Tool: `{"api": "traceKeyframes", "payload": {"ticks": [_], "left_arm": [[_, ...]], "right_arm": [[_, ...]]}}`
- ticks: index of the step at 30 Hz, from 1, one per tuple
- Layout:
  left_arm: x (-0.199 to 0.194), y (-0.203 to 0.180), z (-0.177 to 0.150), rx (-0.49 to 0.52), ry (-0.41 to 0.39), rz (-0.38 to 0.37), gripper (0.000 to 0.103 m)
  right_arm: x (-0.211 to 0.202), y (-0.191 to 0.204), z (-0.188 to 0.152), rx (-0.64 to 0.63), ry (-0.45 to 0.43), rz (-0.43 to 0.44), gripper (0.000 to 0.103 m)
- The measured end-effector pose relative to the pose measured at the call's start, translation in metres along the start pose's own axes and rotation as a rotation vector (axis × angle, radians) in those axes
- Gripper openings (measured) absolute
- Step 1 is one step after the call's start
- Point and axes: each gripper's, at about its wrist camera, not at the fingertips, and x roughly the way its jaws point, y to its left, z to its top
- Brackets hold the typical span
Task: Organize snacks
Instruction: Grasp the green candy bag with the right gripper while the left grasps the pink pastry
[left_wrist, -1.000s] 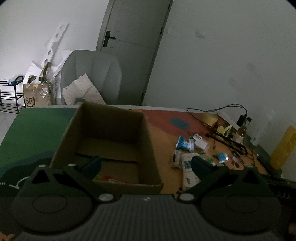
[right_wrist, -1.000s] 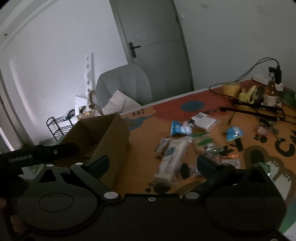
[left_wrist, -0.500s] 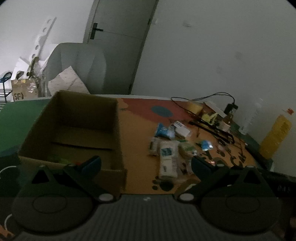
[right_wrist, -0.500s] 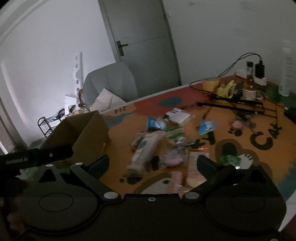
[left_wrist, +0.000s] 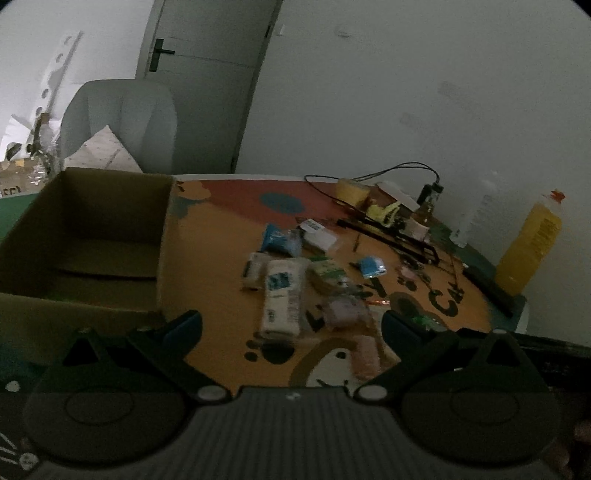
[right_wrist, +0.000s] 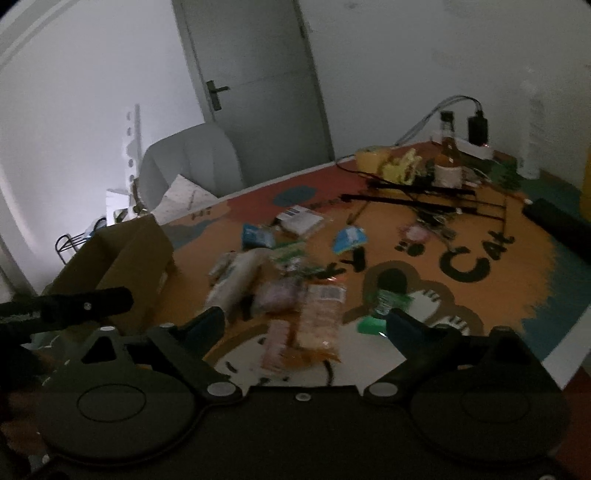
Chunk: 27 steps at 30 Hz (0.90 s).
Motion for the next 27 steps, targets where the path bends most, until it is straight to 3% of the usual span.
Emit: {"api": "traceKeyframes", "payload": {"ticks": [7,11,27], "left_arm": [[0.016,-0.013,-0.003,0.000,0.020,-0.026,0.101],[0.030,-0.022,-0.005,0.001,0.040,-0.041,0.099],[0.090,-0.042,-0.015,-0.002,0.155,-0.083,0.067]], "right_arm": [[0.008,-0.020,-0.005,0.039,0.019,-0.027,0.082],[0.015,-0.030,-0.007,0.054,0.026,-0.043,0.082],[0.054,-0.056,-0.004,0.112,0.064,-0.097,0.070]]}}
